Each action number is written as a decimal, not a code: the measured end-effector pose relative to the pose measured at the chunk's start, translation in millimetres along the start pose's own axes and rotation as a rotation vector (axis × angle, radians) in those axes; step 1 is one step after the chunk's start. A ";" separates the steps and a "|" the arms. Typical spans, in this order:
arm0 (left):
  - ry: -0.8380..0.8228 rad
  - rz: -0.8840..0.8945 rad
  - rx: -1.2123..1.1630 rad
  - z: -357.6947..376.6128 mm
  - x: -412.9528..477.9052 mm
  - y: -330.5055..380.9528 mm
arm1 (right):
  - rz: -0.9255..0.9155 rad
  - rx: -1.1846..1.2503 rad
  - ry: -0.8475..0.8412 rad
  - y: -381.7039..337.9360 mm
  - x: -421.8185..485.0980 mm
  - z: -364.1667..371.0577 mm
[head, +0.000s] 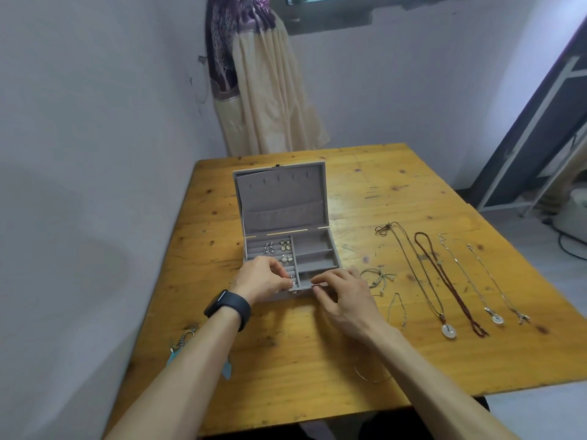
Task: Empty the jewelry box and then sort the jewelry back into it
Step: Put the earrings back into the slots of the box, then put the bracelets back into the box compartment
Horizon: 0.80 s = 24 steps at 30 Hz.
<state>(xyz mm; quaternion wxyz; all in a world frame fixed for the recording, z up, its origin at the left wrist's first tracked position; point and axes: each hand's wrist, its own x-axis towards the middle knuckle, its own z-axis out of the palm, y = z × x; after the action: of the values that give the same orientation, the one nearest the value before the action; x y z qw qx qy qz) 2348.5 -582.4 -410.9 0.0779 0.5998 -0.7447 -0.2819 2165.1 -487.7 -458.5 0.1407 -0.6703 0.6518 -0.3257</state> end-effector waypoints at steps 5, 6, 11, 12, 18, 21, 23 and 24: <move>0.058 0.048 -0.039 -2.1 -14.1 2.5 | 0.044 0.188 0.022 16.2 -12.4 -35.4; 0.106 0.069 -0.047 -0.3 -19.2 4.5 | 0.061 0.189 0.053 22.0 -16.5 -42.8; 0.286 0.254 -0.068 27.8 -53.4 20.3 | 0.177 0.024 0.127 55.4 -33.0 -64.1; 0.295 0.296 -0.059 36.4 -59.7 22.2 | 0.198 -0.014 0.116 60.1 -35.1 -64.4; 0.226 0.415 -0.027 83.4 -82.6 32.7 | 0.229 -0.285 0.038 59.2 -35.6 -57.5; 0.192 0.439 0.046 95.8 -85.5 34.9 | 0.226 -0.373 0.017 53.3 -31.6 -53.6; 0.181 0.452 0.099 99.2 -86.5 35.0 | 0.245 -0.407 -0.023 51.1 -30.0 -52.4; 0.180 0.451 0.109 100.0 -86.7 34.8 | 0.253 -0.418 -0.038 50.5 -29.7 -52.1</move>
<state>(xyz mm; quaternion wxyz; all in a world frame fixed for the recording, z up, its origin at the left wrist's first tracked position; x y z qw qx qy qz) 2296.8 -464.3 -456.6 0.1722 0.4444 -0.8640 -0.1622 2095.2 -452.3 -458.0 0.0509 -0.6039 0.7810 -0.1508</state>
